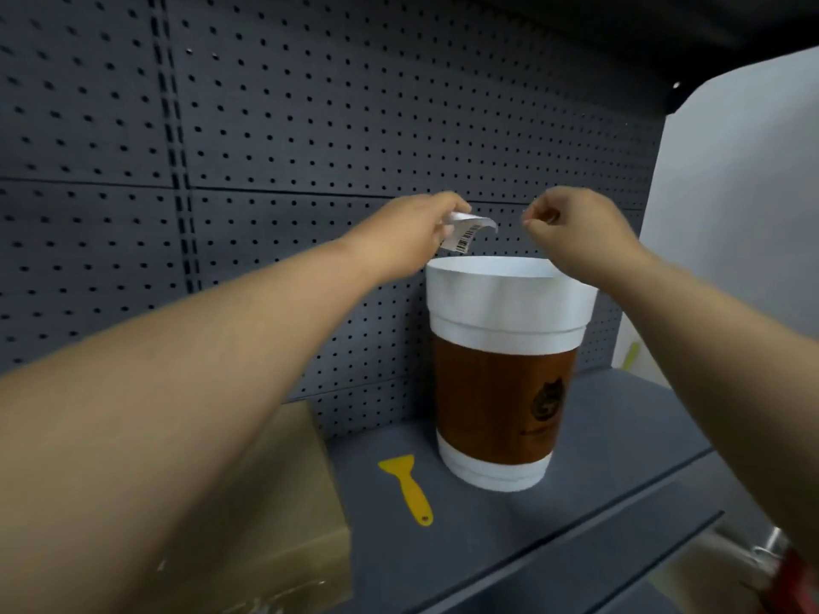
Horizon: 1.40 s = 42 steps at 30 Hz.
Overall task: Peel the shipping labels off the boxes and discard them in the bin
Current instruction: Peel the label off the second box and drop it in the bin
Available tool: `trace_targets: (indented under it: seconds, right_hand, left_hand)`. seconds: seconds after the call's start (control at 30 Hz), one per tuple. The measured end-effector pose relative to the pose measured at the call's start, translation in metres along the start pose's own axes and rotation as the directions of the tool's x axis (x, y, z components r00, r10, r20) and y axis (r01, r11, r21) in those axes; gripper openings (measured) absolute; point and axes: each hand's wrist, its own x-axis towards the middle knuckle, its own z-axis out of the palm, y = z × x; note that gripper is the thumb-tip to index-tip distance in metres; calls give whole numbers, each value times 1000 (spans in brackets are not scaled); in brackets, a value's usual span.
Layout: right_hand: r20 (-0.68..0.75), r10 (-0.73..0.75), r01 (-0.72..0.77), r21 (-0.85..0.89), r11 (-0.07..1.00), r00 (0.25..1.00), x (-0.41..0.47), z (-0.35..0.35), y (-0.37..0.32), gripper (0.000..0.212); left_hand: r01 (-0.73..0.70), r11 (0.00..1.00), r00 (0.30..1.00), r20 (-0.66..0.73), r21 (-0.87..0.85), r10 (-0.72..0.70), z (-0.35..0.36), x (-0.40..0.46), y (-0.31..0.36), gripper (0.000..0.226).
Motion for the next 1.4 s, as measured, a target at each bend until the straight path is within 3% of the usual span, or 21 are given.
trace_targets:
  seconds: [0.23, 0.43, 0.73, 0.83, 1.07, 1.27, 1.4]
  right_hand:
    - [26, -22, 21, 49, 999, 999, 38, -10, 61, 11]
    - [112, -51, 42, 84, 996, 992, 56, 4, 92, 13]
    - [213, -106, 79, 129, 988, 971, 68, 22, 111, 19]
    - [259, -113, 82, 129, 988, 959, 71, 25, 112, 21]
    - [336, -136, 113, 88, 990, 932, 74, 31, 112, 22]
    - [377, -128, 106, 79, 991, 917, 76, 32, 114, 20]
    - [413, -134, 117, 67, 991, 901, 77, 34, 116, 19]
  left_hand:
    - [130, 991, 991, -13, 28, -130, 38, 65, 29, 36]
    - [315, 949, 942, 129, -10, -311, 62, 94, 41, 32]
    - [356, 915, 852, 337, 190, -401, 80, 115, 46, 30]
    - [291, 900, 824, 394, 323, -408, 86, 119, 47, 29]
    - [278, 891, 807, 417, 358, -419, 86, 117, 43, 40]
    - [266, 914, 812, 439, 308, -384, 87, 120, 36, 10]
    - [258, 904, 804, 443, 340, -396, 88, 119, 34, 13]
